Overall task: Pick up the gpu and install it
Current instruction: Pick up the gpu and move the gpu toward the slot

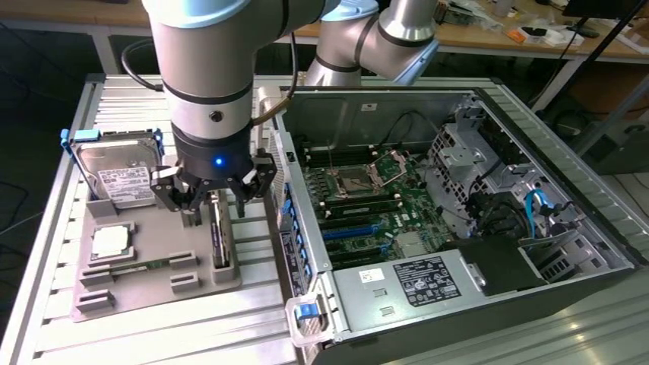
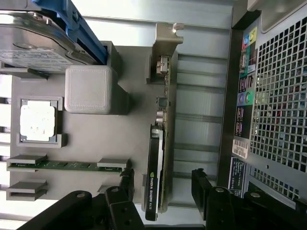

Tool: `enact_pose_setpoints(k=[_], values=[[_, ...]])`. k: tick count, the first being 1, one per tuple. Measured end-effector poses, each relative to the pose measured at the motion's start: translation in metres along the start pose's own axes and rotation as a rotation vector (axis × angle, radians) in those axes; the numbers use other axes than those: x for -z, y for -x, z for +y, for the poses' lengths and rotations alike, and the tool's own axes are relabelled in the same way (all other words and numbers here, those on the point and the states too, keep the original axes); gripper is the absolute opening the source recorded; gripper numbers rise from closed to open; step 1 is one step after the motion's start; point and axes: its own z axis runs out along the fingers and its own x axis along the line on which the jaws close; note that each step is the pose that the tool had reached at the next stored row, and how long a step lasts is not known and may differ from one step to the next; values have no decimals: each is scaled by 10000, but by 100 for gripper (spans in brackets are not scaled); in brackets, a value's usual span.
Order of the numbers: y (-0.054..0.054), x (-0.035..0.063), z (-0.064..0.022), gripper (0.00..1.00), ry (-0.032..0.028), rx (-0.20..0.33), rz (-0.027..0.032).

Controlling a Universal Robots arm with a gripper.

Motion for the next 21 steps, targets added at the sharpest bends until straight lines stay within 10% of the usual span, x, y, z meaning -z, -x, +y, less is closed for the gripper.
enact_pose_setpoints(k=[21], values=[[-59,-157,228,60,-235,-4,21]])
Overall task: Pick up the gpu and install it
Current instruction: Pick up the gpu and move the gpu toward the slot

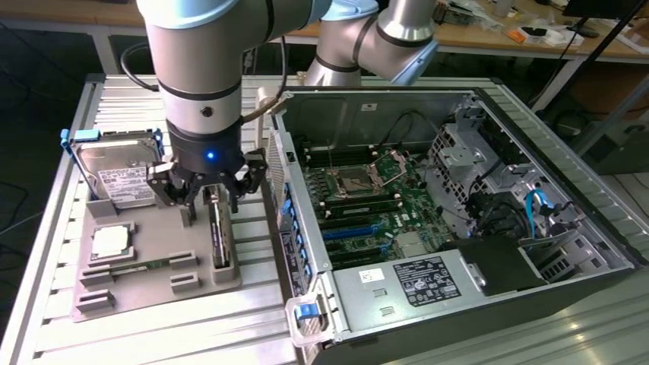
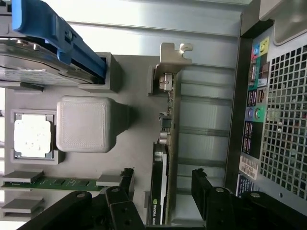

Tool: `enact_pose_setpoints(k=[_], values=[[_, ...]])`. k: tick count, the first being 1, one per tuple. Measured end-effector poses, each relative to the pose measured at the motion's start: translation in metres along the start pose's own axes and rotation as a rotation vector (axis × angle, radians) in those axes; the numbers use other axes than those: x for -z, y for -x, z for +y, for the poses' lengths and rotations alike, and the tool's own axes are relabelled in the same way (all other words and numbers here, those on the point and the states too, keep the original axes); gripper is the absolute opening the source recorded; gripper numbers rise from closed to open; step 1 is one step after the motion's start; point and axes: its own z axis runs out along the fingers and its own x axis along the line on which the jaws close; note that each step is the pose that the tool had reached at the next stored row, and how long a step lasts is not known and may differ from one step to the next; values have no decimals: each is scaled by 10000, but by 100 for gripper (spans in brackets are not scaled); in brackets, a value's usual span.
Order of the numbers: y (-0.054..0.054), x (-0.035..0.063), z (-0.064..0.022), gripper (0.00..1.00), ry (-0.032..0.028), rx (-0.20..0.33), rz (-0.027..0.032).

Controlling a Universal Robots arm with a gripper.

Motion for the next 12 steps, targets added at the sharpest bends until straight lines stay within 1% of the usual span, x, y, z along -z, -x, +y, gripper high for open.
enact_pose_setpoints(k=[2,5,12], values=[[-30,-6,3,60,-5,0,-3],[-33,-30,2,60,-5,2,-4],[-26,-124,0,60,-8,0,-4]])
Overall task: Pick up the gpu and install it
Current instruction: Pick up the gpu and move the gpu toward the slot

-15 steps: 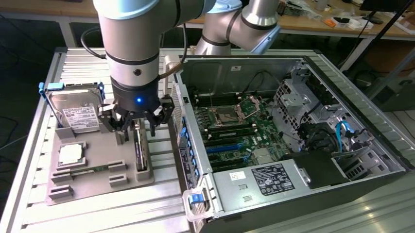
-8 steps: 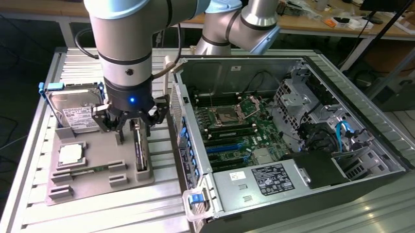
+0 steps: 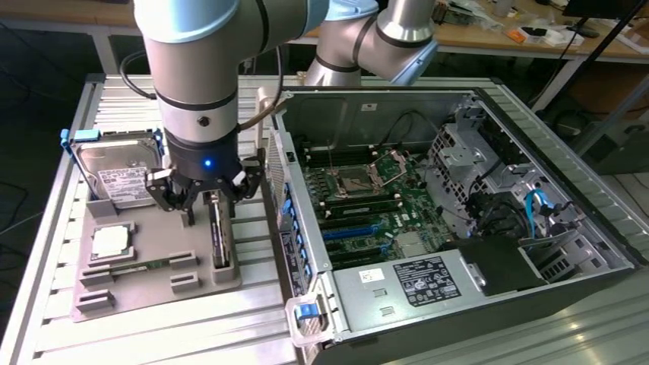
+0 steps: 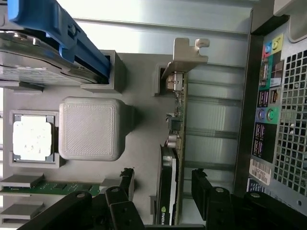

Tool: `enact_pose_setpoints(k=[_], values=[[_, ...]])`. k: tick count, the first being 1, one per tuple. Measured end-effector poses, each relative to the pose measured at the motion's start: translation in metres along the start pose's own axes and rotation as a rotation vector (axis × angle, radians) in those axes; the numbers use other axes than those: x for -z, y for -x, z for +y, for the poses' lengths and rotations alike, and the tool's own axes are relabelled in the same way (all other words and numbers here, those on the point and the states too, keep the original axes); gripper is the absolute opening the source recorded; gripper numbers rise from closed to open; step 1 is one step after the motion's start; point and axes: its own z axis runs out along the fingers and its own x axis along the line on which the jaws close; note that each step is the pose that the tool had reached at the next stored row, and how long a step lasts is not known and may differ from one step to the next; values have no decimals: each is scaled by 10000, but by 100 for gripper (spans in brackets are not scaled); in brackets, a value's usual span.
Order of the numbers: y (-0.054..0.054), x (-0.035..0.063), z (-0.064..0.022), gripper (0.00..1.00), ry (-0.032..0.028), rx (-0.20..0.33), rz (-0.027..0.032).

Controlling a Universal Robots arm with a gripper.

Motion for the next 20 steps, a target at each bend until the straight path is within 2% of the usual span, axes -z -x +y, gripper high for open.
enact_pose_setpoints(k=[4,10,15,17,18,20], values=[[13,-41,-2,60,-1,0,1],[14,-44,-3,60,0,1,1],[14,-44,-3,59,66,2,-6],[14,-44,-3,46,99,2,-8],[14,-44,-3,46,118,2,-10],[14,-44,-3,34,160,2,-14]])
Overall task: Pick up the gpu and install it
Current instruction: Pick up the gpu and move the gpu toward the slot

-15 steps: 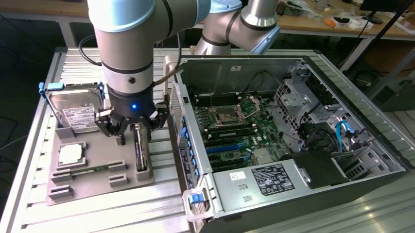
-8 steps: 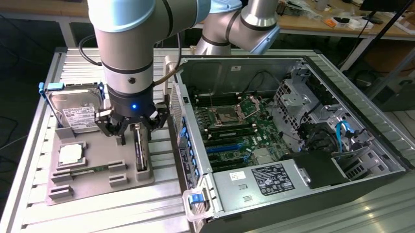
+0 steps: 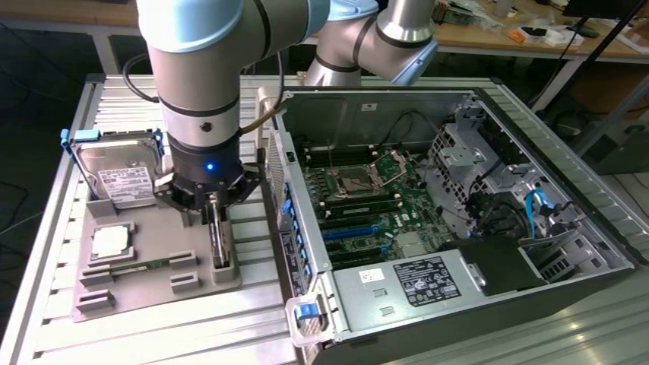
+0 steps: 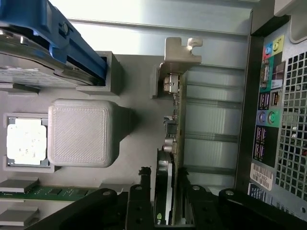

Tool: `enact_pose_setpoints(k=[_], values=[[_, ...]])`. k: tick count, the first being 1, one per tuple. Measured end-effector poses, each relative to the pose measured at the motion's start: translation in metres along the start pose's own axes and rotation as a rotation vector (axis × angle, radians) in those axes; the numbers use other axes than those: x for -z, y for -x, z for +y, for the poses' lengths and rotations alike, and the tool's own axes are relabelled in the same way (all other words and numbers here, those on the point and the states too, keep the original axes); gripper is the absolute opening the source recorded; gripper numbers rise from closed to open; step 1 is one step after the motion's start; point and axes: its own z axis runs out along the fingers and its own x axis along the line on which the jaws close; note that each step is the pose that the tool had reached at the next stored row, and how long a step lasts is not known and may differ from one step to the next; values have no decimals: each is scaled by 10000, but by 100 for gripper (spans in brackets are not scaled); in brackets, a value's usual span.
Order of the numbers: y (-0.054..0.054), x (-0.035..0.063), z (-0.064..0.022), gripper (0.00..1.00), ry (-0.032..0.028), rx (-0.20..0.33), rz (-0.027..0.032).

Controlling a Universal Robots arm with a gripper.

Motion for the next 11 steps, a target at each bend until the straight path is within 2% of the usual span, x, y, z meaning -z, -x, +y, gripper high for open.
enact_pose_setpoints(k=[2,3,4,6,11], values=[[0,0,0,34,42,0,-3],[0,0,0,28,63,0,-5],[0,0,0,27,90,1,-8],[0,-1,1,27,135,1,-13],[0,-1,0,27,141,1,-12]])
